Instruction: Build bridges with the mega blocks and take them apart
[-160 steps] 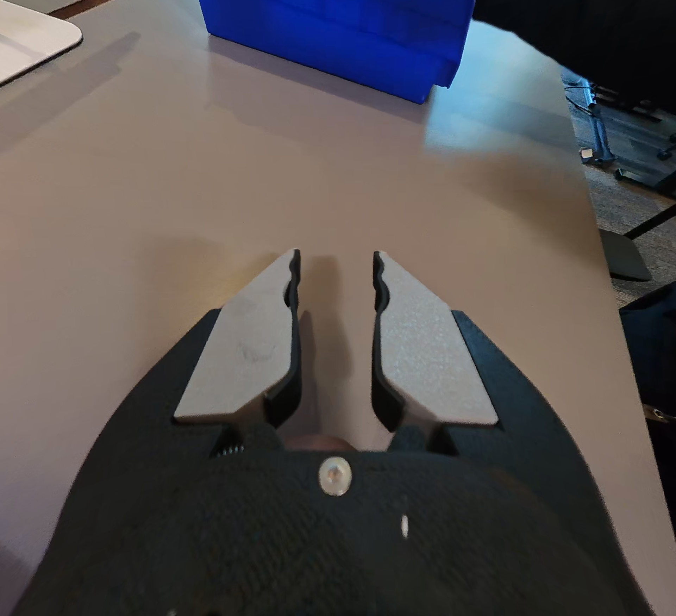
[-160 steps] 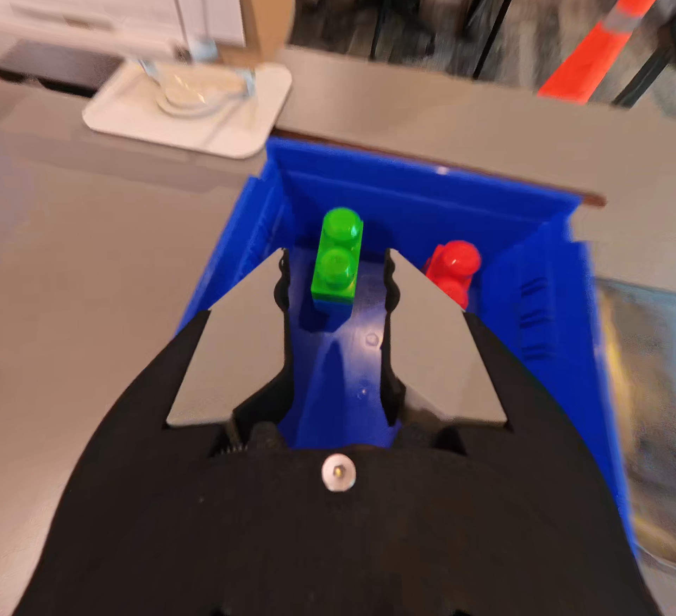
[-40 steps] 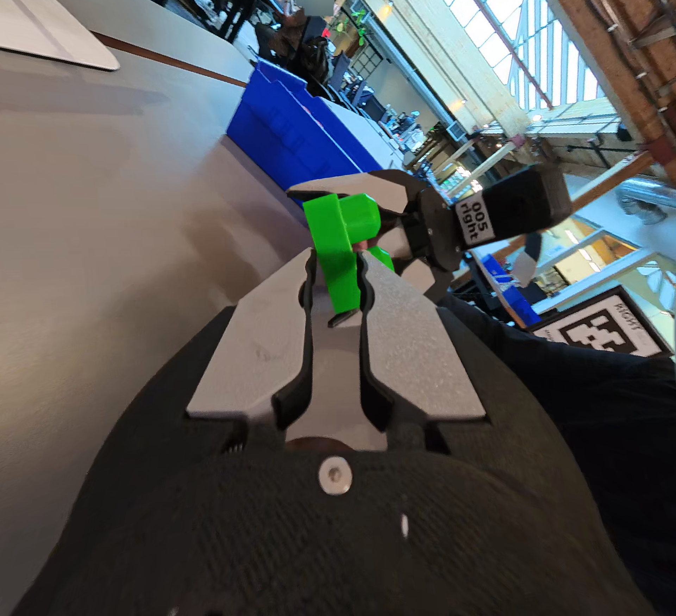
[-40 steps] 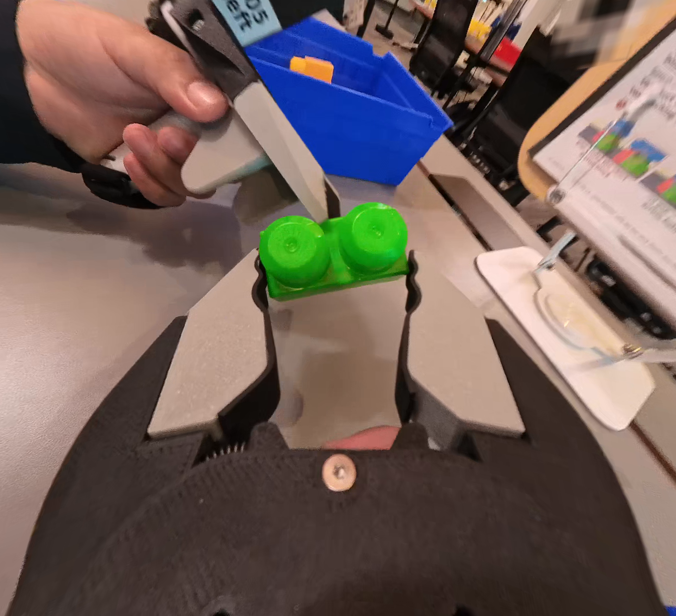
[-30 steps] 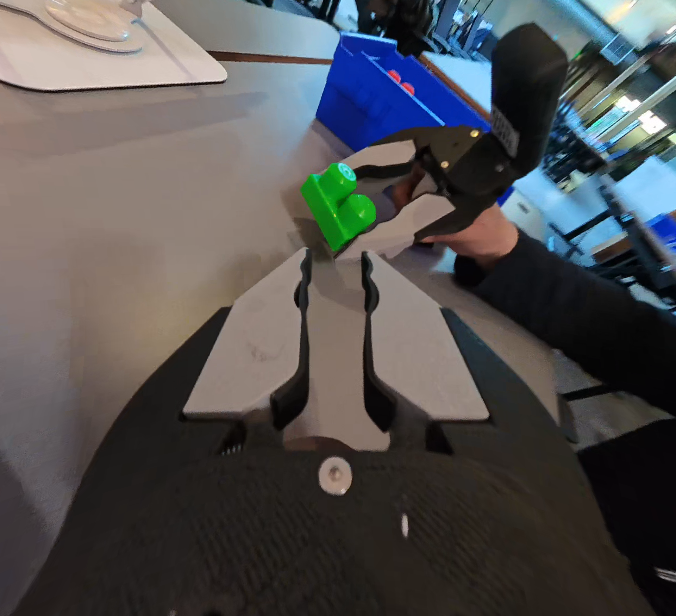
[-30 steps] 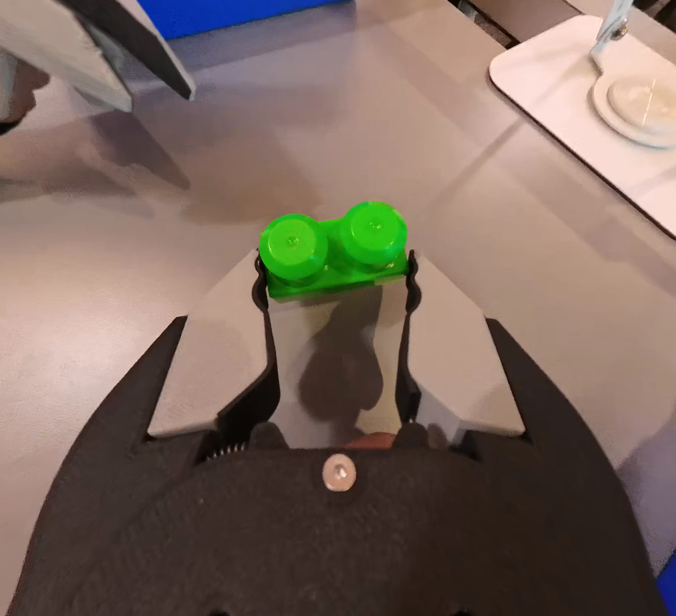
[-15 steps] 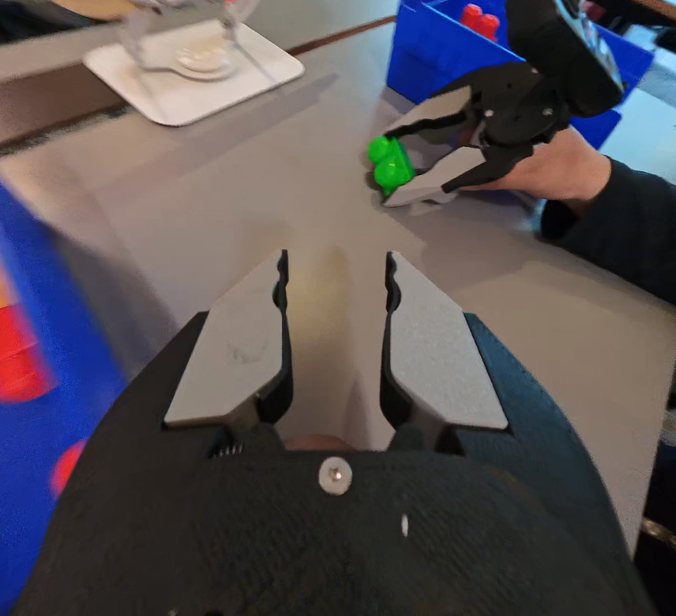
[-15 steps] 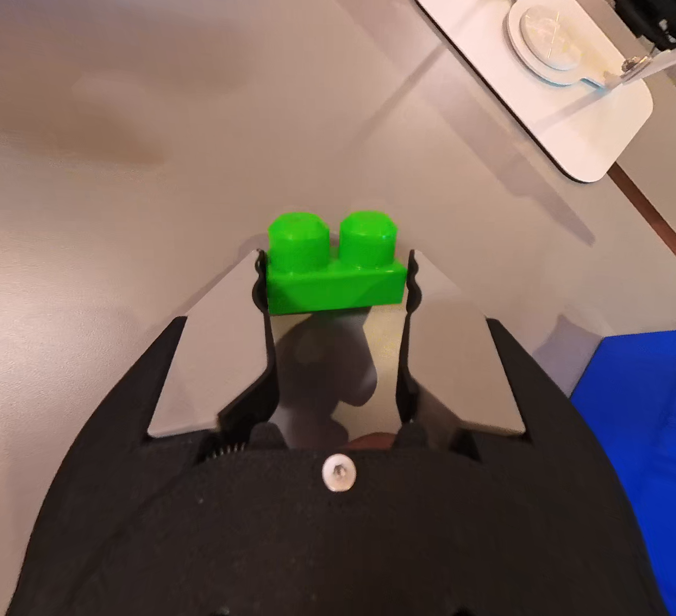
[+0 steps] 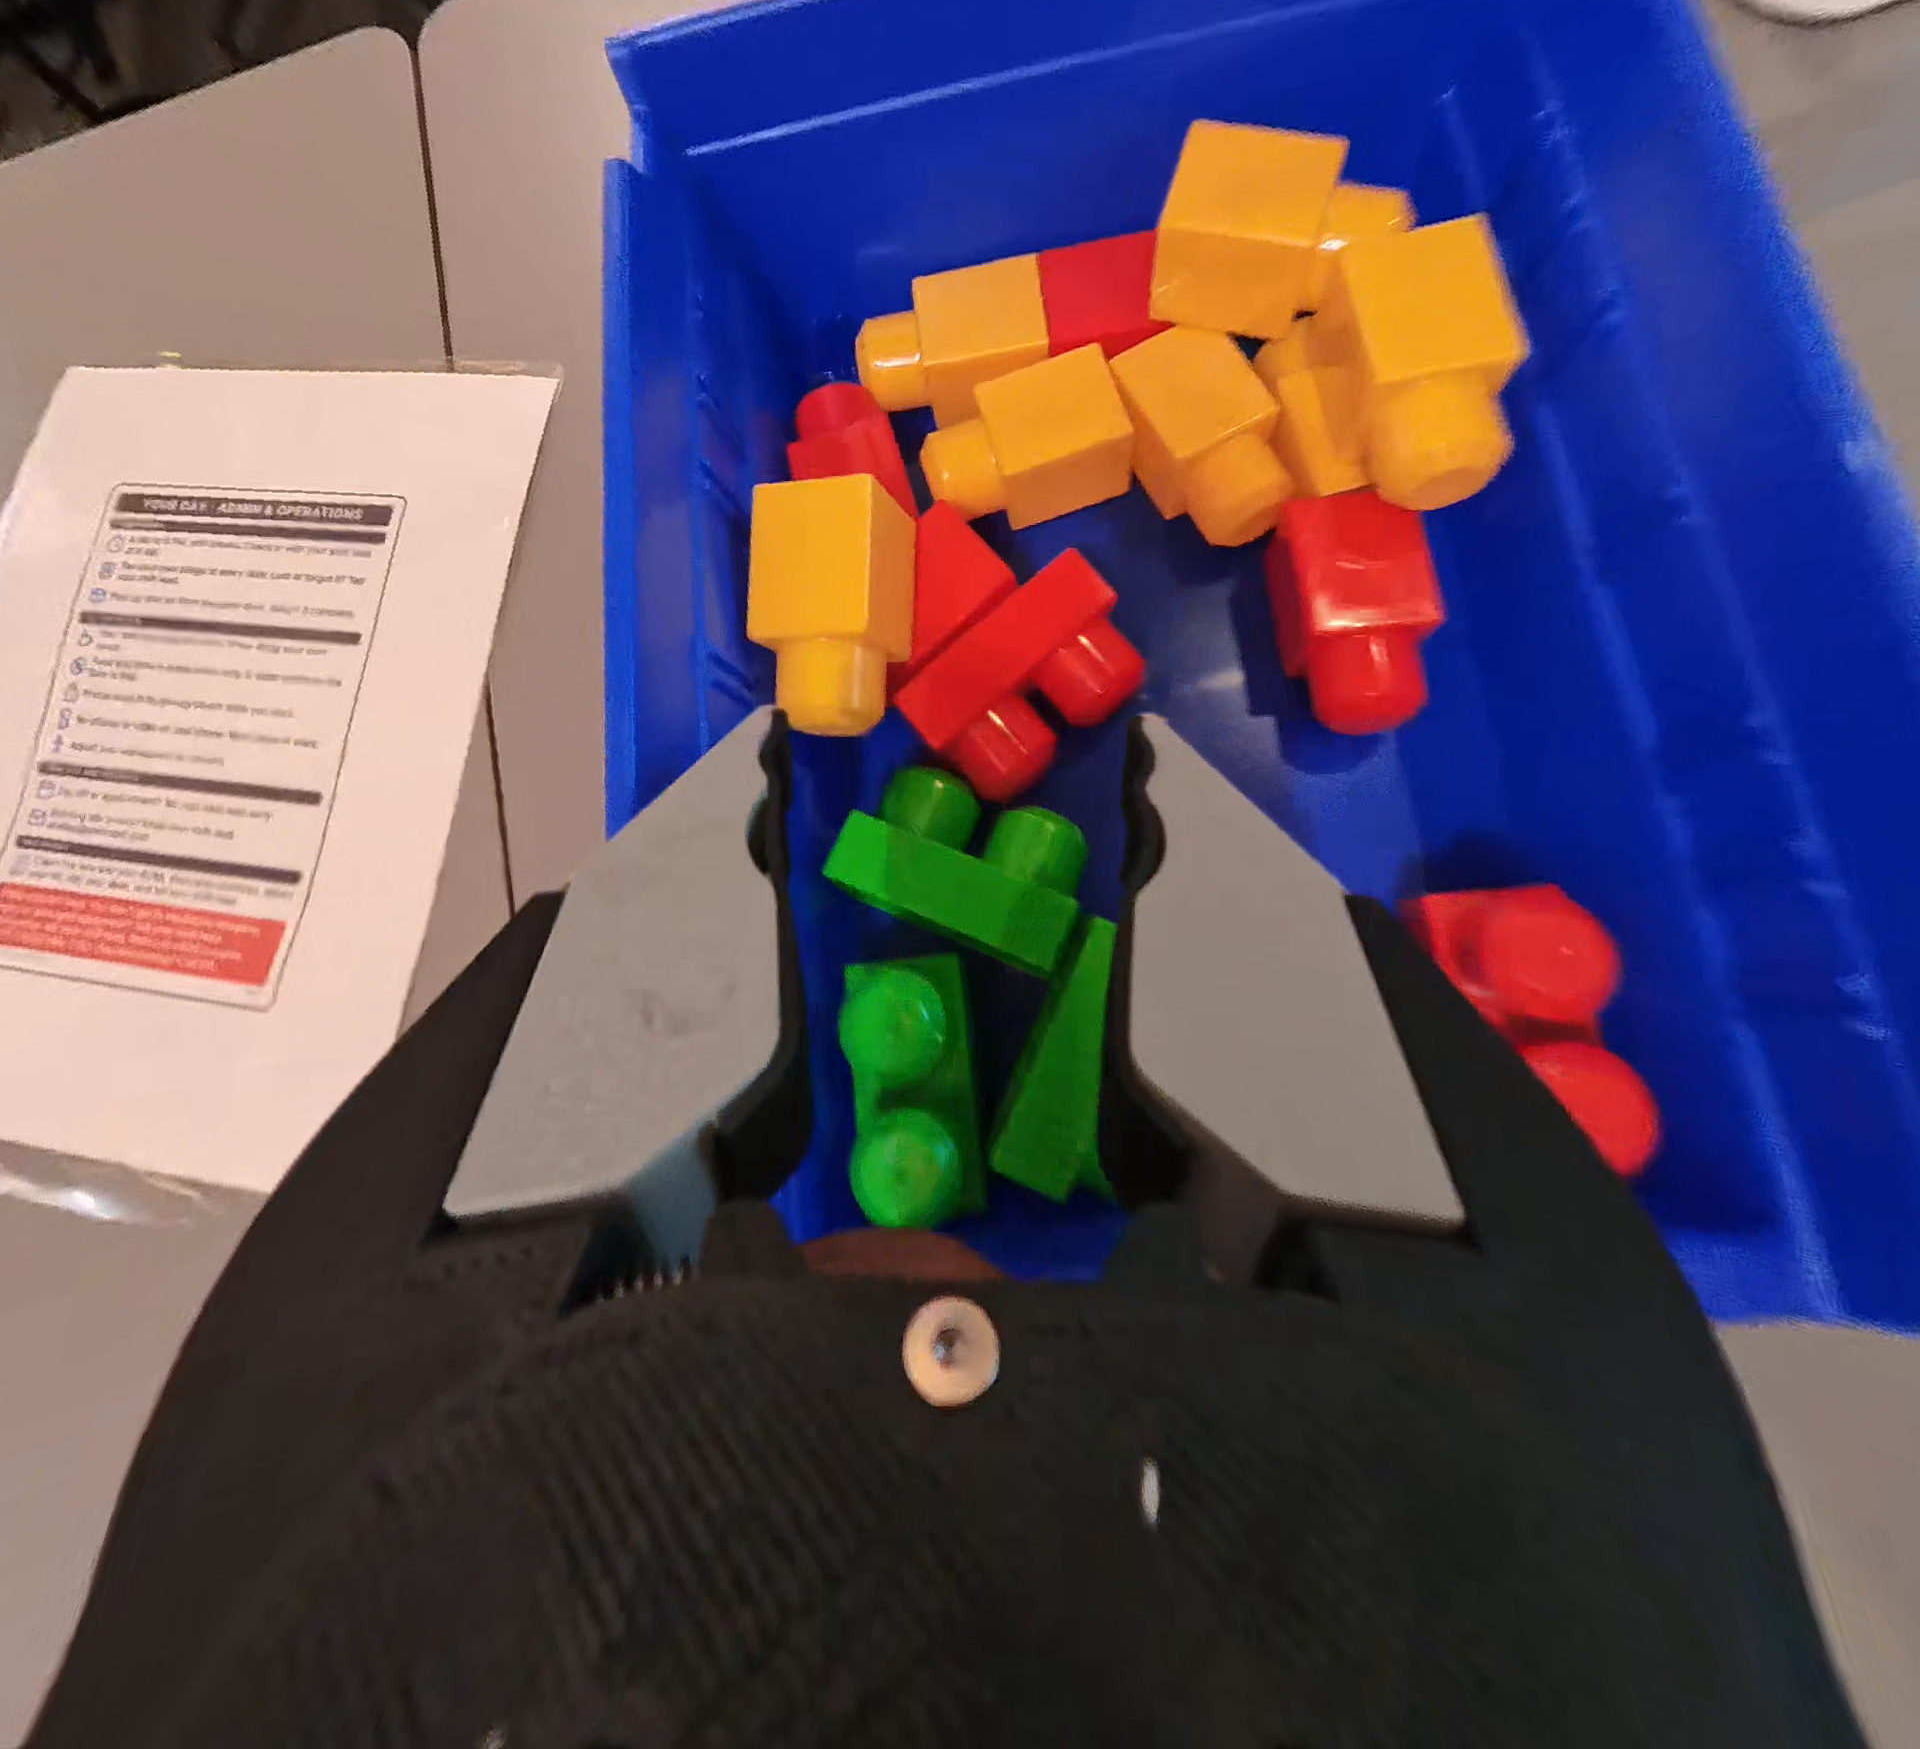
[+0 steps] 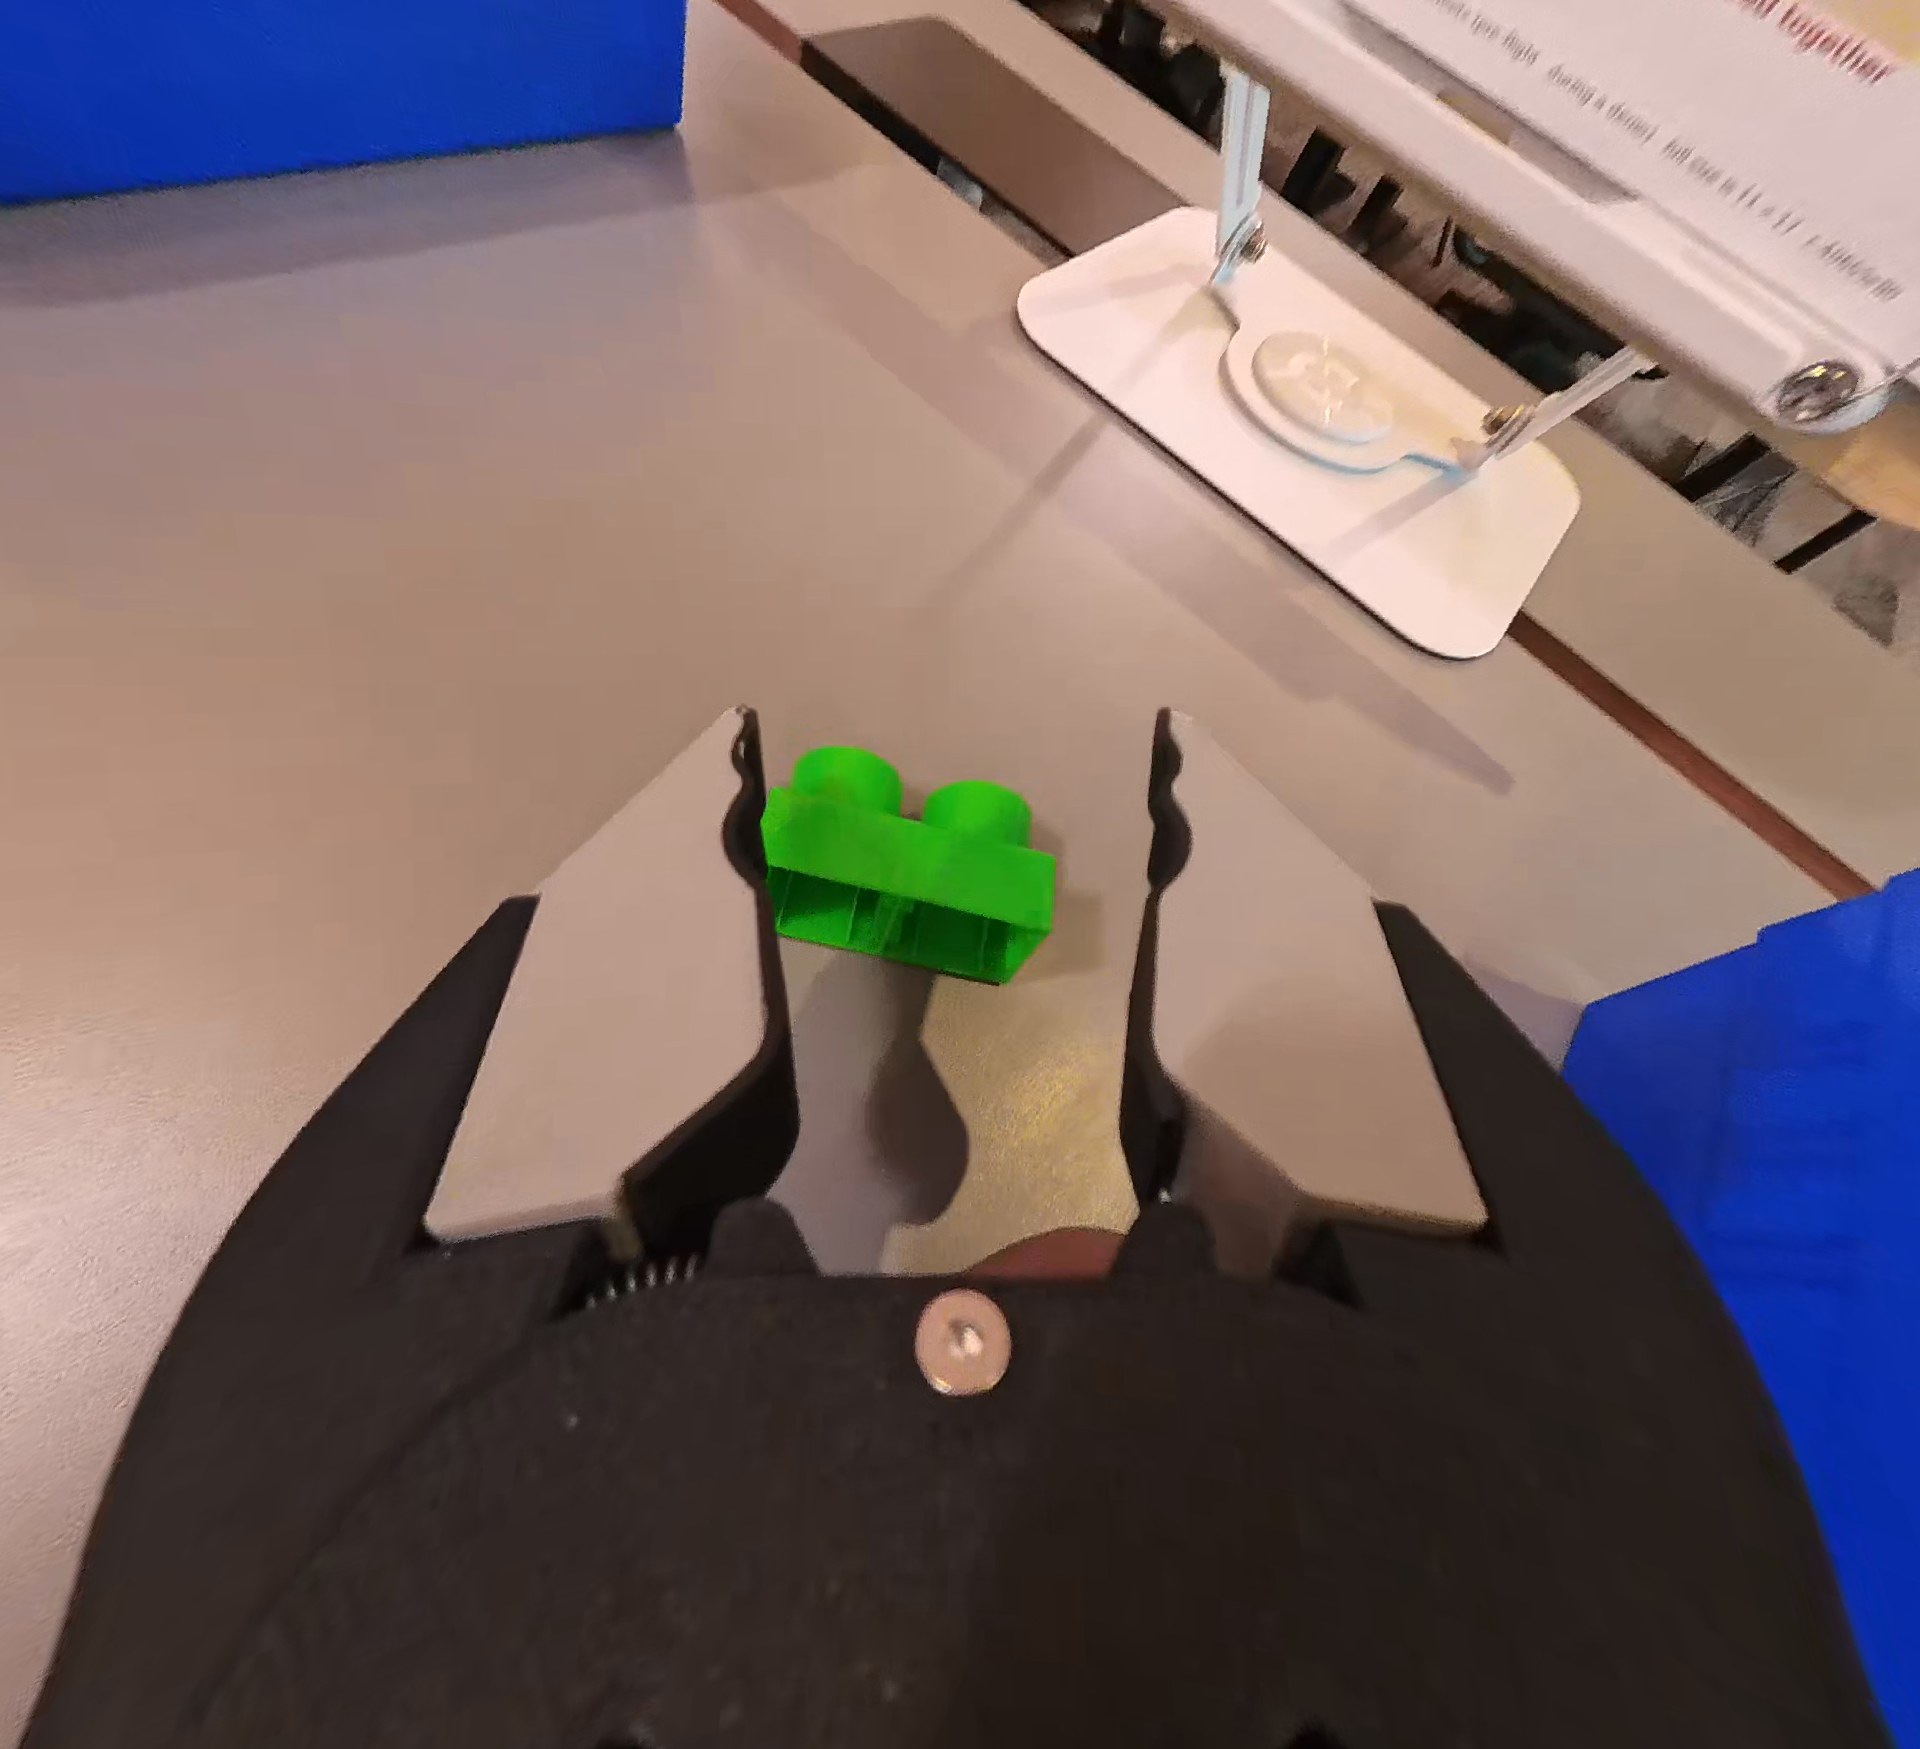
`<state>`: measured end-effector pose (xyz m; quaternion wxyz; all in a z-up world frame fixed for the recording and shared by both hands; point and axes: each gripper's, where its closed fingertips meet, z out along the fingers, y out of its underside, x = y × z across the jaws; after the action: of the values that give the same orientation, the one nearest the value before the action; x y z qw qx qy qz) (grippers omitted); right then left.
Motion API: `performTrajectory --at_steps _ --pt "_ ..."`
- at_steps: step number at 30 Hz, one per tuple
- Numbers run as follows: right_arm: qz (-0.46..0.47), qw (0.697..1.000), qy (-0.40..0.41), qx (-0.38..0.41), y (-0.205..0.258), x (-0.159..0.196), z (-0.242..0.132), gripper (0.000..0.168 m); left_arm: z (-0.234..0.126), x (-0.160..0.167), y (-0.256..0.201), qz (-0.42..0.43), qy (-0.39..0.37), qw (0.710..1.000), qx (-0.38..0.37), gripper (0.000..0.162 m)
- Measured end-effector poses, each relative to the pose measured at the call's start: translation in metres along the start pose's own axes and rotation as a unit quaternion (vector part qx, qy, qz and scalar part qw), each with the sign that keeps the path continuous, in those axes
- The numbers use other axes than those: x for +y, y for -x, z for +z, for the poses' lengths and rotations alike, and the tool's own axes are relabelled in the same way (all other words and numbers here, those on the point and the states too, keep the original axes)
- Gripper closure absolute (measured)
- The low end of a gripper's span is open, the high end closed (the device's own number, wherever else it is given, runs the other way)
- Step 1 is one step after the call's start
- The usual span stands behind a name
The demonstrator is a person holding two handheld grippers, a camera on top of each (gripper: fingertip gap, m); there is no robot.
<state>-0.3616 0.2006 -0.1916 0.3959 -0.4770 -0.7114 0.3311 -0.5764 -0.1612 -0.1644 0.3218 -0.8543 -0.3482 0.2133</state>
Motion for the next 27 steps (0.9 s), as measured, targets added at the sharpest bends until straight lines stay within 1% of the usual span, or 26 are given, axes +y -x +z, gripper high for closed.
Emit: performTrajectory --at_steps 3,4,5,6,8,10,11,13,14,16,19,21,22,24,25,27 --pt "-0.01 1.0 -0.02 0.01 0.0 -0.008 -0.004 0.099 0.028 -0.002 0.016 0.022 0.025 0.999 -0.033 0.1" --pt "-0.013 1.0 -0.025 0.012 0.0 -0.01 -0.005 0.099 0.035 -0.003 0.022 0.032 0.033 0.998 -0.047 0.103" --pt "-0.014 0.999 -0.029 0.013 0.0 -0.012 -0.006 0.1 0.041 -0.005 0.024 0.044 0.037 0.997 -0.051 0.108" --pt "-0.015 0.999 -0.031 0.014 0.0 -0.013 -0.006 0.1 0.047 -0.006 0.023 0.053 0.043 0.996 -0.049 0.11" --pt "-0.015 0.999 -0.032 0.011 0.003 -0.014 -0.006 0.101 0.059 -0.004 0.024 0.075 0.068 0.993 -0.054 0.11" --pt "-0.015 0.999 -0.031 0.007 0.005 -0.014 -0.004 0.102 0.067 -0.004 0.03 0.099 0.083 0.989 -0.077 0.121" --pt "-0.016 0.999 -0.03 0.004 0.006 -0.013 -0.004 0.103 0.071 -0.001 0.028 0.102 0.094 0.988 -0.071 0.12" --pt "-0.019 0.999 -0.029 0.003 0.008 -0.013 -0.003 0.104 0.072 -0.002 0.026 0.082 0.103 0.99 -0.057 0.122" --pt "-0.021 0.999 -0.03 0.003 0.009 -0.014 -0.004 0.104 0.071 -0.001 0.025 0.079 0.11 0.99 -0.049 0.126" --pt "-0.023 0.999 -0.032 0.003 0.01 -0.015 -0.004 0.105 0.067 -0.003 0.024 0.09 0.101 0.99 -0.049 0.126" --pt "-0.022 0.999 -0.037 0.002 0.011 -0.017 -0.006 0.105 0.05 -0.009 0.02 0.1 0.082 0.99 -0.05 0.127" --pt "-0.021 0.999 -0.038 0.0 0.011 -0.018 -0.006 0.106 0.036 -0.017 0.006 0.099 0.064 0.993 -0.026 0.126" --pt "-0.019 0.999 -0.039 0.0 0.011 -0.018 -0.006 0.106 0.029 -0.021 -0.007 0.105 0.054 0.993 -0.002 0.127" --pt "-0.015 0.999 -0.039 -0.002 0.011 -0.018 -0.007 0.106 0.011 -0.031 -0.036 0.142 0.036 0.989 0.038 0.127" --pt "-0.014 0.999 -0.039 -0.002 0.011 -0.018 -0.007 0.106 0.001 -0.036 -0.05 0.174 0.029 0.984 0.041 0.127" --pt "-0.013 0.999 -0.04 -0.001 0.009 -0.018 -0.007 0.106 -0.018 -0.047 -0.073 0.249 0.015 0.968 0.019 0.127"
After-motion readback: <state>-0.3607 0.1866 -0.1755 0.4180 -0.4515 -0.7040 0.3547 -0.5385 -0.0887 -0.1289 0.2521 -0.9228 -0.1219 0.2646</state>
